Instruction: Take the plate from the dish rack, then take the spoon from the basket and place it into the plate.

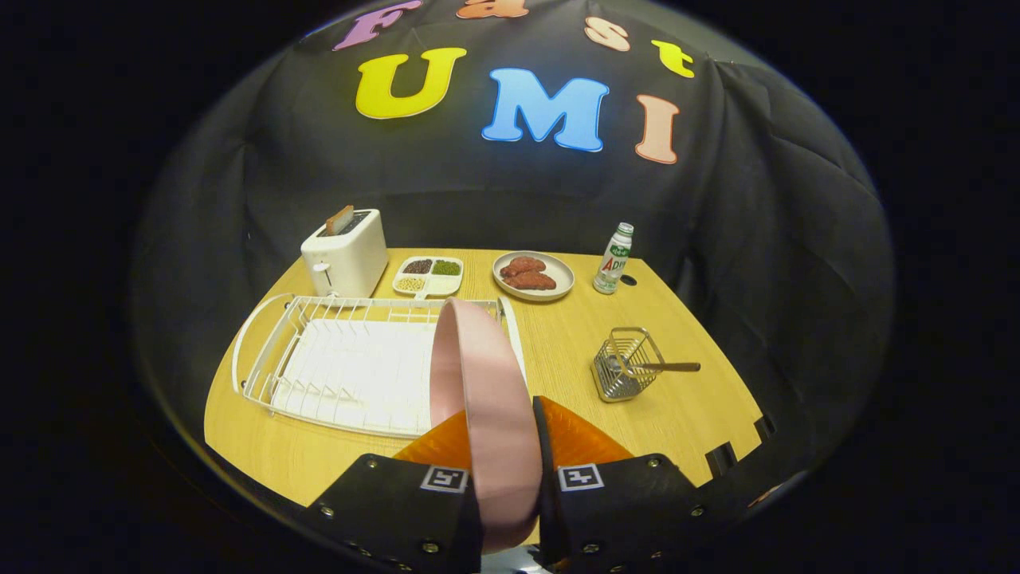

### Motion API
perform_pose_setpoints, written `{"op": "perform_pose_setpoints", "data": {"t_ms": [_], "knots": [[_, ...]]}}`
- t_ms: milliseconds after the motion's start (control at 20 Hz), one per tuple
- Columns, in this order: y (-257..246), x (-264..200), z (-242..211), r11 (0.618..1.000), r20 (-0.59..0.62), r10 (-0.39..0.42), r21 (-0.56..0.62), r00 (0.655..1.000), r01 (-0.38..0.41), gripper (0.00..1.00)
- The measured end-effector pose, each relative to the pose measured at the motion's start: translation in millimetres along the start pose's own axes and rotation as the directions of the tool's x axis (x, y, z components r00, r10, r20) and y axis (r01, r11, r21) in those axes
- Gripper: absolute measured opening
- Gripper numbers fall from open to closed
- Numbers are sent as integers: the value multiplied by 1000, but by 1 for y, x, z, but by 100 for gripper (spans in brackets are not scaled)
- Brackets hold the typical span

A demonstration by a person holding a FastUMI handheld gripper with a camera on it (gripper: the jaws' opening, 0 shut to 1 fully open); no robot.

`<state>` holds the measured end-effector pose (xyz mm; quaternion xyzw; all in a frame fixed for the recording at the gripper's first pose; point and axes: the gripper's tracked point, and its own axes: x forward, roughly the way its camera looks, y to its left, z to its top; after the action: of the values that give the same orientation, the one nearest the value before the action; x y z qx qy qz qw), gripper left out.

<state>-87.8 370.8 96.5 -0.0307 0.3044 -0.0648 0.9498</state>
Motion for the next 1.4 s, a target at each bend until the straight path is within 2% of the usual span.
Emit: {"op": "perform_pose_setpoints", "data": {"t_ms": [350, 550, 650, 750, 950, 1050, 1150, 1200, 1250, 1350, 1400], "knots": [[-3, 0, -88, 987, -128, 138, 104, 982, -126, 27], [1, 7, -123, 967, -193, 220, 171, 956, -188, 27], [5, 14, -124, 945, -188, 264, 246, 946, -215, 27], [15, 21, -129, 909, -197, 331, 329, 923, -256, 27], [43, 29, -148, 801, -217, 483, 500, 848, -328, 27], [54, 38, -153, 752, -209, 523, 570, 826, -331, 27], [60, 45, -154, 721, -199, 544, 608, 815, -332, 27], [58, 47, -155, 730, -200, 535, 599, 821, -329, 28], [52, 51, -161, 763, -226, 506, 567, 832, -310, 29], [50, 52, -160, 776, -224, 502, 543, 836, -321, 41], [47, 50, -161, 784, -225, 496, 531, 838, -322, 41]]}}
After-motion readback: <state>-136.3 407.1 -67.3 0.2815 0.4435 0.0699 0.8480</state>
